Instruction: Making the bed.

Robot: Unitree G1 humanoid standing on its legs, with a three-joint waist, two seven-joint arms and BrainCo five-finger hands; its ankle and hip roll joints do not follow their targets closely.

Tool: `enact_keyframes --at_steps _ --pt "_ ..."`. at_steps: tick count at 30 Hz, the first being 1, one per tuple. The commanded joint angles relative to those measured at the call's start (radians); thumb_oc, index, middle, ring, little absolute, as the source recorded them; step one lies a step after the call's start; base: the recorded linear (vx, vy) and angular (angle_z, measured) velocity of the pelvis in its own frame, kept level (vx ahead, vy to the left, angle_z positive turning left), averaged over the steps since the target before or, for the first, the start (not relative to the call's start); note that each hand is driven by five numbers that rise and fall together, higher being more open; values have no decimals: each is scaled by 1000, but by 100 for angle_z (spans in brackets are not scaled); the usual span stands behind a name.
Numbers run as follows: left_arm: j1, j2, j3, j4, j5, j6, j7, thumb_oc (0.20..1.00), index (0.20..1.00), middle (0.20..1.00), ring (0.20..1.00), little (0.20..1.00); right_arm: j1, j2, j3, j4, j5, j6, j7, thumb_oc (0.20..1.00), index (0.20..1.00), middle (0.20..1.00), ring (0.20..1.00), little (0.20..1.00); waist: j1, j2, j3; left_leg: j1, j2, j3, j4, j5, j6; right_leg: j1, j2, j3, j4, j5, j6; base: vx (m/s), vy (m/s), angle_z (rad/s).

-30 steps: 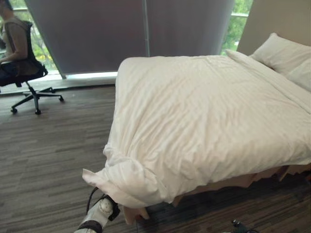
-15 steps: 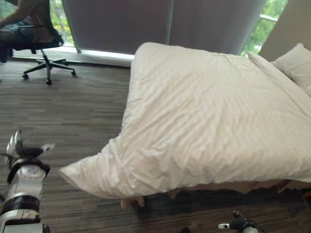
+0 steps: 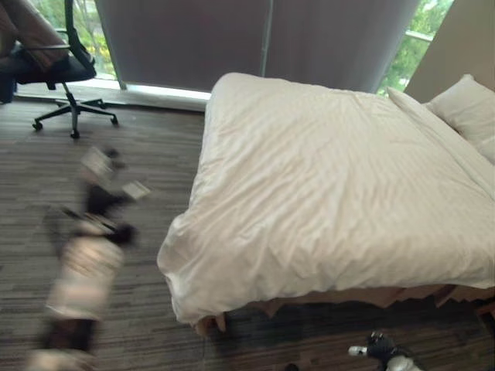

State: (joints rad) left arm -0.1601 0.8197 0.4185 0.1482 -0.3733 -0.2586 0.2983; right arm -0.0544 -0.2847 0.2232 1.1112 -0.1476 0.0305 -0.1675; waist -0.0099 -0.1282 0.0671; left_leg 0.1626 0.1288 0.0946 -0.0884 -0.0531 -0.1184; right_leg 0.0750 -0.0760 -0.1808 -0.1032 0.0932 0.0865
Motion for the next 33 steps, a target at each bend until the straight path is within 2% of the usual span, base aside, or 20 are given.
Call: enact_keyframes --at_steps 1,2,3,4,5,6,8,10,11,15,18,19,21,22,23,24,25,28,29,33 --pt "83 -55 -87 -121 -176 -67 -87 200 200 200 200 200 -62 13 50 85 4 14 -3 1000 1000 1000 1000 1000 15 11 -11 -23 23 49 1 -14 25 -1 -130 16 16 -74 98 -3 -46 16" --pt "67 -108 -150 -111 -275 -52 -142 200 200 200 200 200 -64 16 53 75 5 21 1 1000 1000 1000 1000 1000 2 18 -6 -30 27 56 1 -9 23 -13 -125 23 16 -75 95 -3 -46 9" --pt "66 -108 -151 -108 -277 -53 -144 200 200 200 200 200 -63 15 52 75 5 21 1 1000 1000 1000 1000 1000 3 19 -6 -31 27 56 1 -9 23 -14 -125 24 16 -75 94 -3 -82 12" --pt "20 -164 -219 -94 -363 -40 -185 200 200 200 200 200 -64 15 59 72 -1 24 3 1000 1000 1000 1000 1000 -14 26 0 -41 32 62 1 -3 19 -28 -116 31 16 -78 91 -5 -38 8" --pt "20 -164 -219 -93 -363 -40 -185 200 200 200 200 200 -64 15 59 72 -1 24 3 1000 1000 1000 1000 1000 -13 26 0 -41 32 62 1 -3 19 -28 -116 32 16 -78 91 -7 -56 -2" --pt "-5 -199 -246 -91 -399 -43 -196 200 200 200 200 200 -60 14 64 74 -7 25 5 1000 1000 1000 1000 1000 -23 29 2 -47 36 65 1 2 17 -34 -113 36 16 -80 90 -12 -35 -23" --pt "-104 -308 -341 -14 -450 -42 -174 200 200 200 200 200 -54 19 78 78 -15 32 2 1000 1000 1000 1000 1000 -56 38 9 -66 47 79 1 12 11 -54 -101 46 16 -87 87 -5 -74 -26" --pt "-107 -308 -343 -11 -451 -43 -175 200 200 200 200 200 -55 18 77 78 -15 32 2 1000 1000 1000 1000 1000 -55 39 9 -68 47 80 1 12 10 -55 -101 46 16 -87 87 3 -47 -23" --pt "-157 -367 -376 69 -490 -40 -165 200 200 200 200 200 -52 17 88 78 -26 32 -8 1000 1000 1000 1000 1000 -82 47 23 -80 56 90 1 17 5 -70 -91 56 16 -92 86 -12 -58 -38" --pt "-235 -431 -421 179 -545 -50 -126 200 200 200 200 200 -50 15 104 67 -34 34 -33 1000 1000 1000 1000 1000 -122 64 32 -126 73 109 1 33 -6 -125 -72 72 16 -90 80 -2 -60 -20" --pt "-280 -435 -426 253 -550 -57 -92 200 200 200 200 200 -60 15 109 57 -26 32 -55 1000 1000 1000 1000 1000 -137 72 45 -158 83 116 1 44 -11 -165 -61 80 16 -84 77 -29 -75 -25" --pt "-348 -421 -449 310 -508 -73 -21 200 200 200 200 200 -75 20 126 40 -9 28 -86 1000 1000 1000 1000 1000 -152 74 72 -195 93 119 1 59 -15 -210 -49 85 16 -74 74 -79 -78 -21" --pt "-412 -394 -470 366 -445 -78 45 200 200 200 200 200 -89 34 134 24 7 22 -119 1000 1000 1000 1000 1000 -161 75 96 -240 100 120 1 76 -18 -258 -41 84 19 -59 72 -101 -70 -15" --pt "-412 -394 -471 366 -445 -78 45 200 200 200 200 200 -90 34 134 25 7 22 -119 1000 1000 1000 1000 1000 -161 75 95 -242 100 120 1 76 -18 -259 -41 84 19 -59 72 -82 -46 -13" --pt "-461 -380 -494 417 -406 -75 82 200 200 200 200 200 -100 39 142 17 25 13 -138 1000 1000 1000 1000 1000 -166 73 117 -257 104 118 1 83 -21 -274 -37 82 26 -58 71 -96 -67 -8" --pt "-528 -337 -529 528 -286 -40 117 200 200 200 200 200 -122 57 162 1 57 -10 -171 1000 1000 1000 1000 1000 -173 70 162 -311 112 113 1 109 -24 -337 -36 79 45 -45 72 -140 -136 -5" --pt "-577 -314 -585 718 -189 21 100 200 200 200 200 200 -150 88 192 15 75 -30 -195 1000 1000 1000 1000 1000 -179 54 182 -368 127 113 1 127 -28 -402 -29 71 59 -34 73 -103 -115 -1" --pt "-601 -304 -607 824 -149 50 90 200 200 200 200 200 -152 100 199 27 90 -44 -210 1000 1000 1000 1000 1000 -179 47 189 -398 135 109 1 140 -32 -430 -24 67 65 -31 71 -34 -74 -4" --pt "-620 -287 -620 932 -118 75 76 200 200 200 200 200 -162 108 195 43 114 -59 -224 1000 1000 1000 1000 1000 -182 41 192 -417 141 106 1 145 -38 -448 -22 59 66 -29 70 -23 -62 0" --pt "-600 -238 -597 1006 -109 86 55 200 200 200 200 200 -178 113 180 64 150 -82 -236 1000 1000 1000 1000 1000 -184 34 189 -440 150 102 1 149 -46 -467 -15 56 63 -22 70 -9 -44 9"
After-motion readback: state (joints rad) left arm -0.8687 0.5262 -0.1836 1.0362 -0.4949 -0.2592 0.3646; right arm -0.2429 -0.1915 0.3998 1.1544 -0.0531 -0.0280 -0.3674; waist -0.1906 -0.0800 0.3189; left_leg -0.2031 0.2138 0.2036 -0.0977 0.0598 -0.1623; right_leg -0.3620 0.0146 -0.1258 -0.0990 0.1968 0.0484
